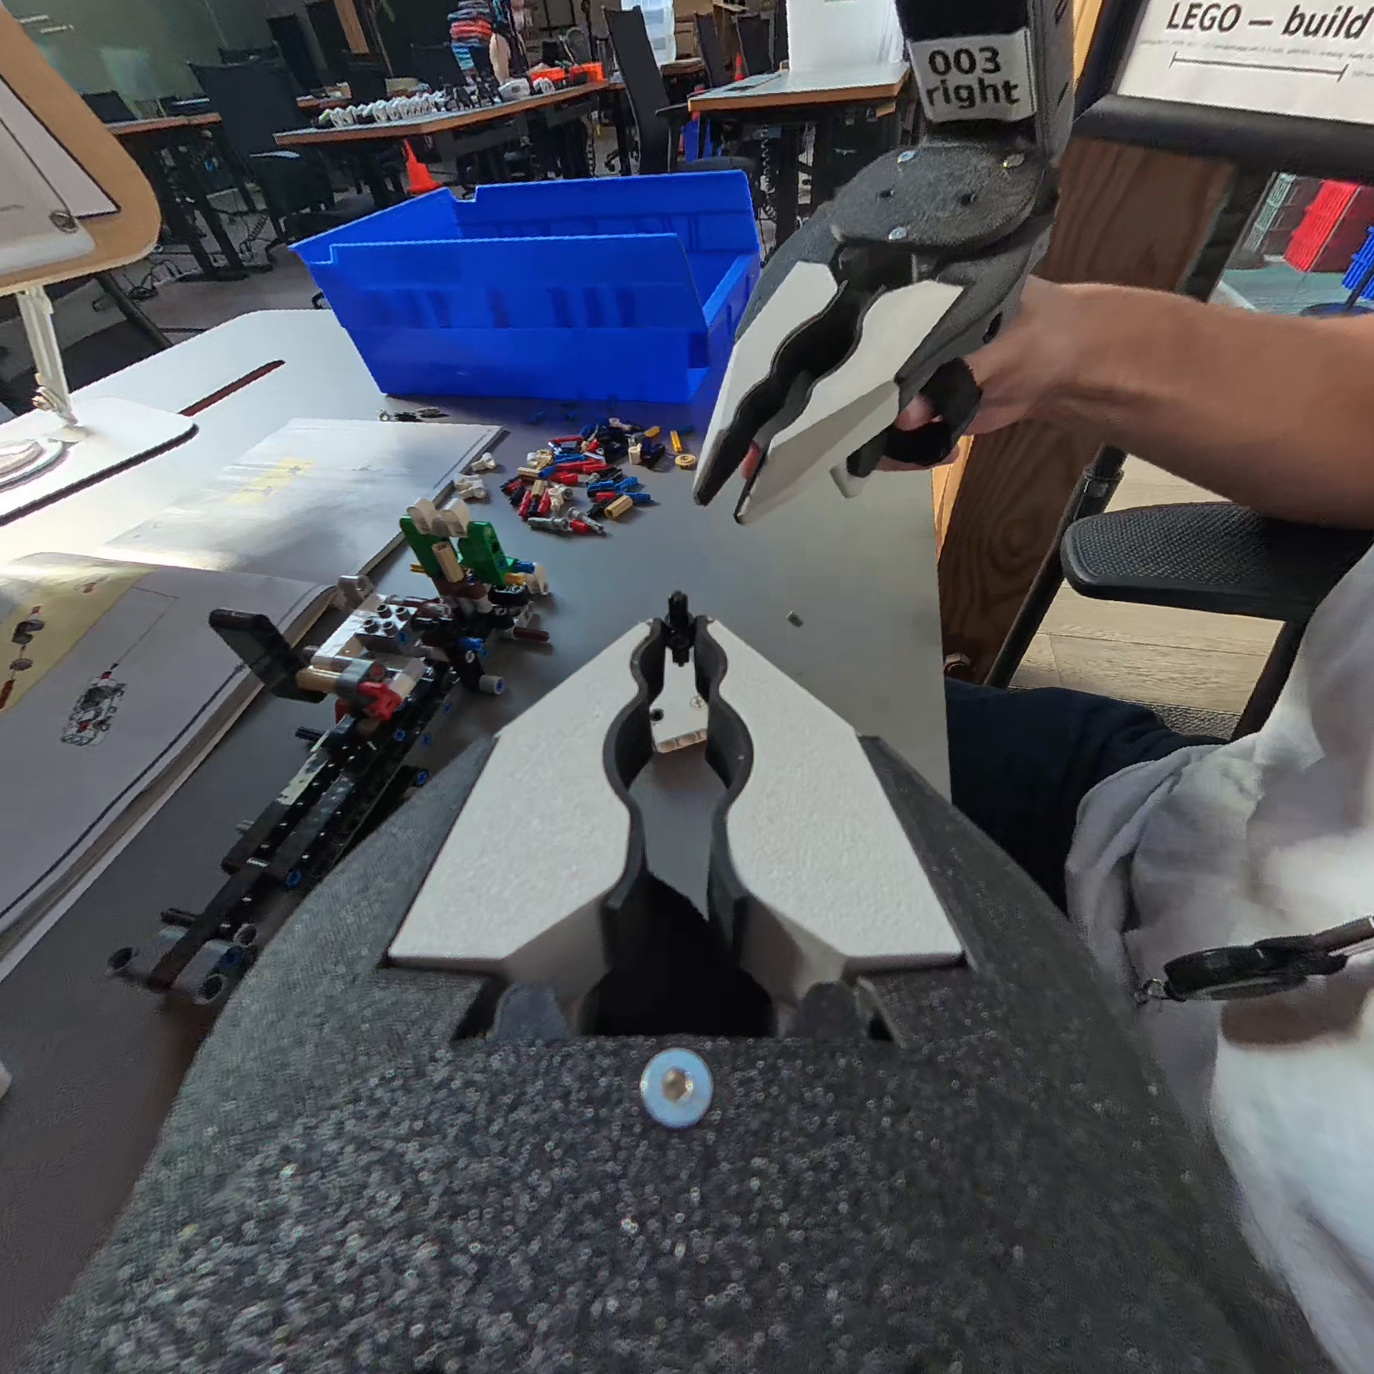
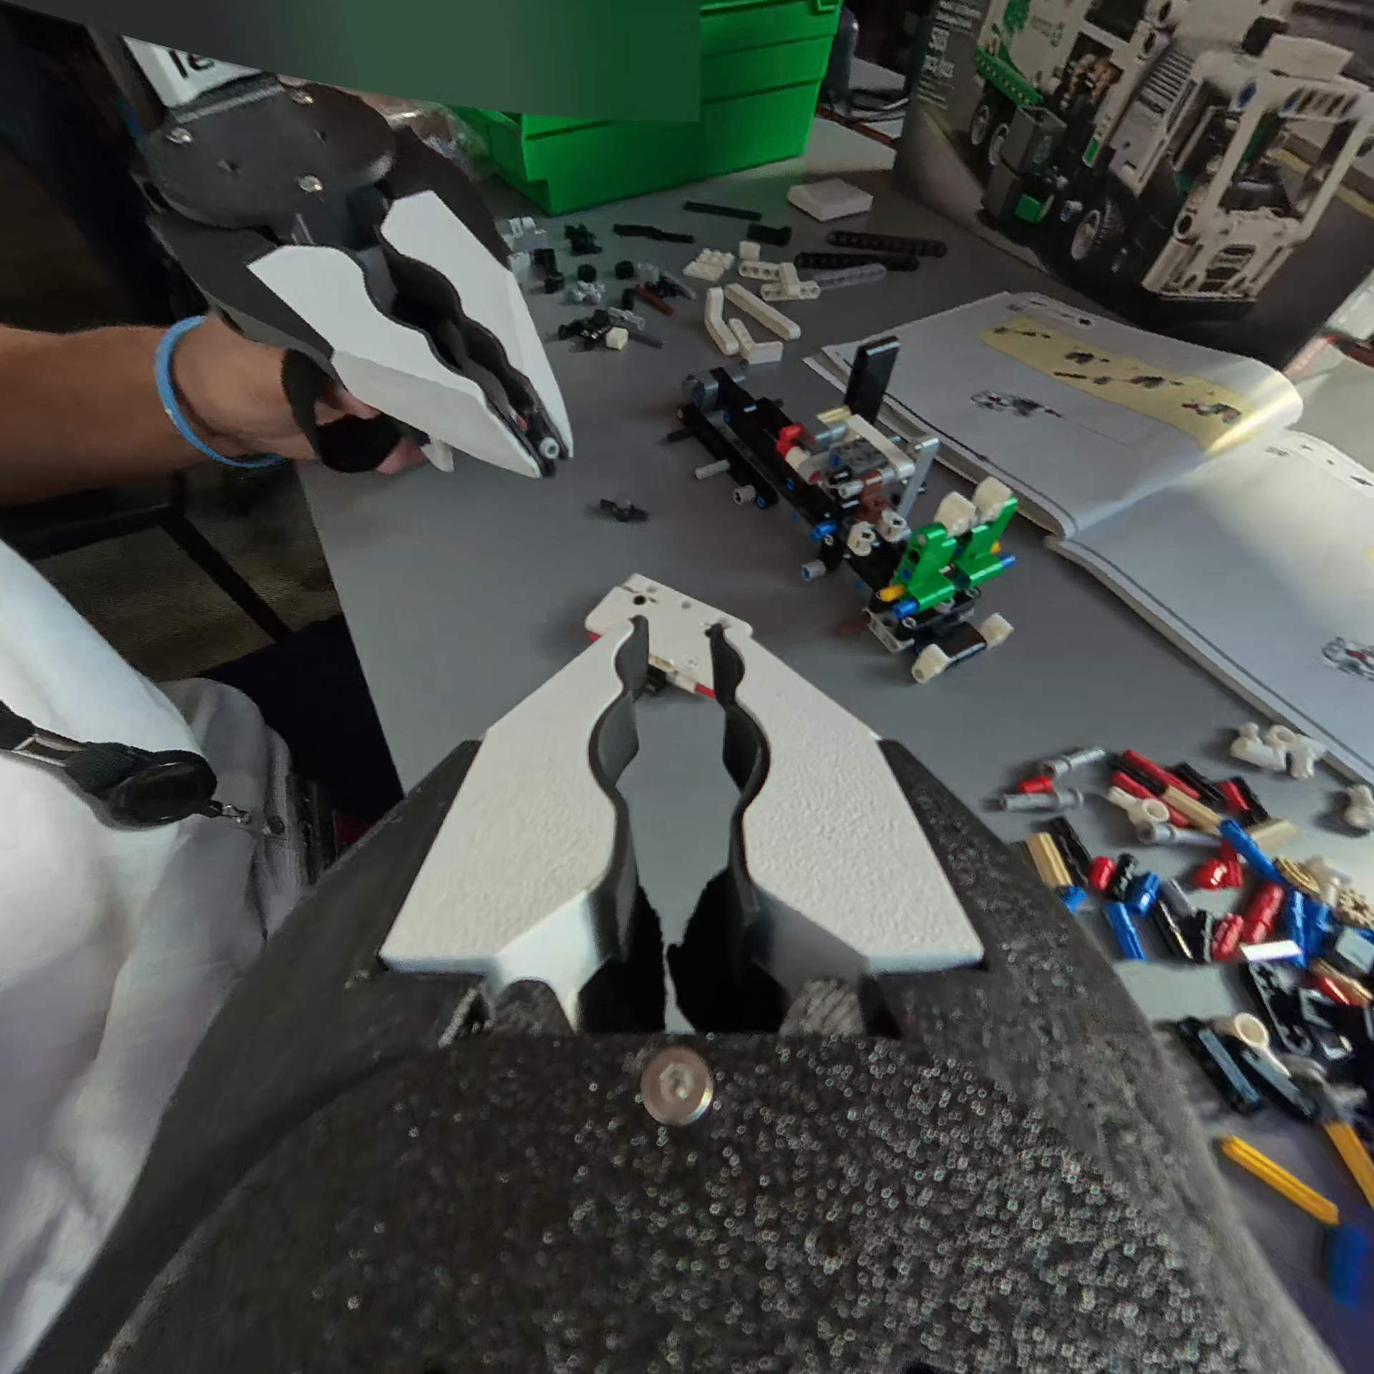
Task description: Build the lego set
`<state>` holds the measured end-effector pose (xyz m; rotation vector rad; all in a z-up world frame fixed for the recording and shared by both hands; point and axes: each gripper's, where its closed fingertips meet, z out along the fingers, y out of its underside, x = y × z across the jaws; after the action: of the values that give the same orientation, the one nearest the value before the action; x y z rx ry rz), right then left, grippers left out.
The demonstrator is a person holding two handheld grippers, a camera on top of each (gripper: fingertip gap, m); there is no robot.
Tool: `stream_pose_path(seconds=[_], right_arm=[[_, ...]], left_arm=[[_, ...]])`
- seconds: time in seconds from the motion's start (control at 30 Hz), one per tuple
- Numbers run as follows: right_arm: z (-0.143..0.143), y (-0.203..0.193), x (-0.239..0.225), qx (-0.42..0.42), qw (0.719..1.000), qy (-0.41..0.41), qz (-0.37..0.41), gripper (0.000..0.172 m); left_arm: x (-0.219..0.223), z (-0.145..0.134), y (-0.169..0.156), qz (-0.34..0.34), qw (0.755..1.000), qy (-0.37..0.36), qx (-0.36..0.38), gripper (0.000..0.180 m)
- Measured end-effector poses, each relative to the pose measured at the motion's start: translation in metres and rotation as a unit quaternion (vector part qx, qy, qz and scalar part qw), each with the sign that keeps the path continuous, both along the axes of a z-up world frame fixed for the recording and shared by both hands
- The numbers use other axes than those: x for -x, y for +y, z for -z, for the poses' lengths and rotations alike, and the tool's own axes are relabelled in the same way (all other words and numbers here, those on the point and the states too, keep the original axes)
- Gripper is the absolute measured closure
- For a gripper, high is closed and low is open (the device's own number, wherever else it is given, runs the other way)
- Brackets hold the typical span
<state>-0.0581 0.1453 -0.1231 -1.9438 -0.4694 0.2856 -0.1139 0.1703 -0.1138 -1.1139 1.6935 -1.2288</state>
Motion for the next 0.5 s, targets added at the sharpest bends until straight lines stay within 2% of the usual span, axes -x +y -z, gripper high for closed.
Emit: stream_pose_path(seconds=[0.1, 0.2, 0.33, 0.5], right_arm=[[0.008, -0.02, -0.024, 0.027, 0.998, -0.006, 0.061, 0.152], [0.028, -0.039, -0.006, 0.08, 0.995, 0.021, 0.06, 0.145], [0.06, -0.037, 0.017, 0.113, 0.99, -0.051, 0.069, 0.149], [0.051, -0.016, 0.014, 0.096, 0.99, -0.033, 0.093, 0.155]], left_arm=[[0.0, -0.001, 0.003, -0.008, 1.0, -0.003, 0.007, 0.176], [-0.001, 0.001, 0.004, -0.007, 1.0, 0.005, 0.009, 0.175], [-0.002, 0.002, 0.004, -0.004, 1.0, 0.012, 0.017, 0.176], [0.0, -0.002, 0.003, -0.002, 1.0, -0.001, 0.019, 0.176]])
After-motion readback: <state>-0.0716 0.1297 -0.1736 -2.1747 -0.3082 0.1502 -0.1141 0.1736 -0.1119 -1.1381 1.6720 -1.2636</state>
